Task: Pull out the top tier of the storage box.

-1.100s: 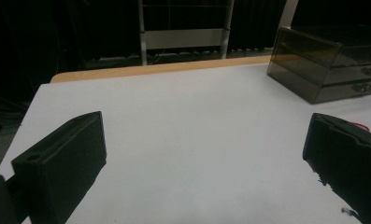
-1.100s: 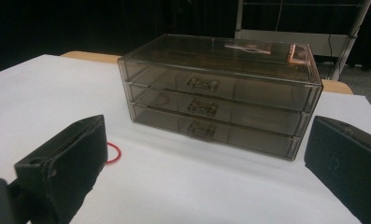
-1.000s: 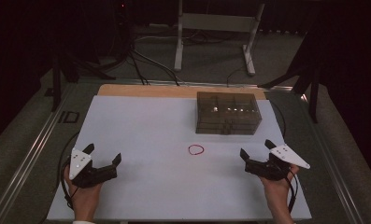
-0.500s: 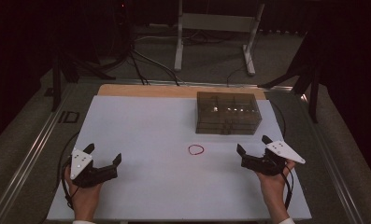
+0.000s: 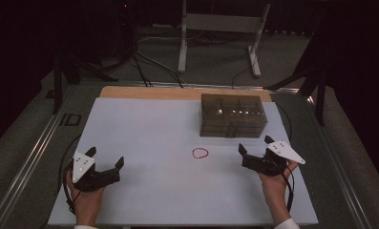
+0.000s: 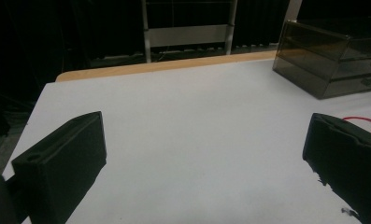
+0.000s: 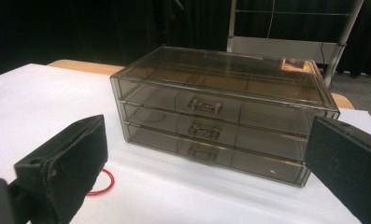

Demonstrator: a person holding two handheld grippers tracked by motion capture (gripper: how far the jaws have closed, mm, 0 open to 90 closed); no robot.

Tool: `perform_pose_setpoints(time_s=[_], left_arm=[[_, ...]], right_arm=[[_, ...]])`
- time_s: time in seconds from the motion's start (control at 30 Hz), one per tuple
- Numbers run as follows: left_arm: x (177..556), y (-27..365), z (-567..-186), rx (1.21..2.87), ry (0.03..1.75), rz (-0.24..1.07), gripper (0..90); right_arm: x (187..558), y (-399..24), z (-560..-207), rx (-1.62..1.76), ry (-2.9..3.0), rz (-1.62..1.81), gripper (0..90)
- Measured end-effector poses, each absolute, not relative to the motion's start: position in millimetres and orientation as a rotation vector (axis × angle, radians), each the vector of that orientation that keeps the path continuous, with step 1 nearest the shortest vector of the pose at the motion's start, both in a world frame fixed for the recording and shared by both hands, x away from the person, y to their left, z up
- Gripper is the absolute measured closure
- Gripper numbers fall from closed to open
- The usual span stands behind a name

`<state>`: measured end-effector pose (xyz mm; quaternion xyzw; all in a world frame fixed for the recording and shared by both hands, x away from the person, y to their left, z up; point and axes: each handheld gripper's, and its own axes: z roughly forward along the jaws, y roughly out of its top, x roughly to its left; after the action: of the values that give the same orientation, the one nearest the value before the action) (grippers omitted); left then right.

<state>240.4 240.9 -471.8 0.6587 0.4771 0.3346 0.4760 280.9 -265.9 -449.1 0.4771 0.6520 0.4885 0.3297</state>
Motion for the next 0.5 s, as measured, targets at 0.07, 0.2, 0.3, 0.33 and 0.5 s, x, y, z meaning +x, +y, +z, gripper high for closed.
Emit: perform_pose_setpoints(time_s=[0.07, 0.2, 0.3, 0.33, 0.5], left_arm=[[241, 241, -472, 1.619, 1.164, 0.82, 1.1], [240, 241, -472, 1.617, 1.165, 0.821, 1.1], [241, 241, -472, 1.61, 1.169, 0.822, 1.1], [241, 241, -472, 1.61, 1.169, 0.822, 1.1], [241, 241, -472, 1.61, 1.169, 0.822, 1.1]], right_arm=[[282, -265, -449, 1.252, 1.703, 1.269, 0.0], [284, -265, -449, 1.257, 1.705, 1.269, 0.0], [288, -264, -450, 1.262, 1.699, 1.27, 0.0], [288, -264, -450, 1.262, 1.699, 1.27, 0.0], [292, -261, -450, 1.263, 1.687, 1.267, 0.0]])
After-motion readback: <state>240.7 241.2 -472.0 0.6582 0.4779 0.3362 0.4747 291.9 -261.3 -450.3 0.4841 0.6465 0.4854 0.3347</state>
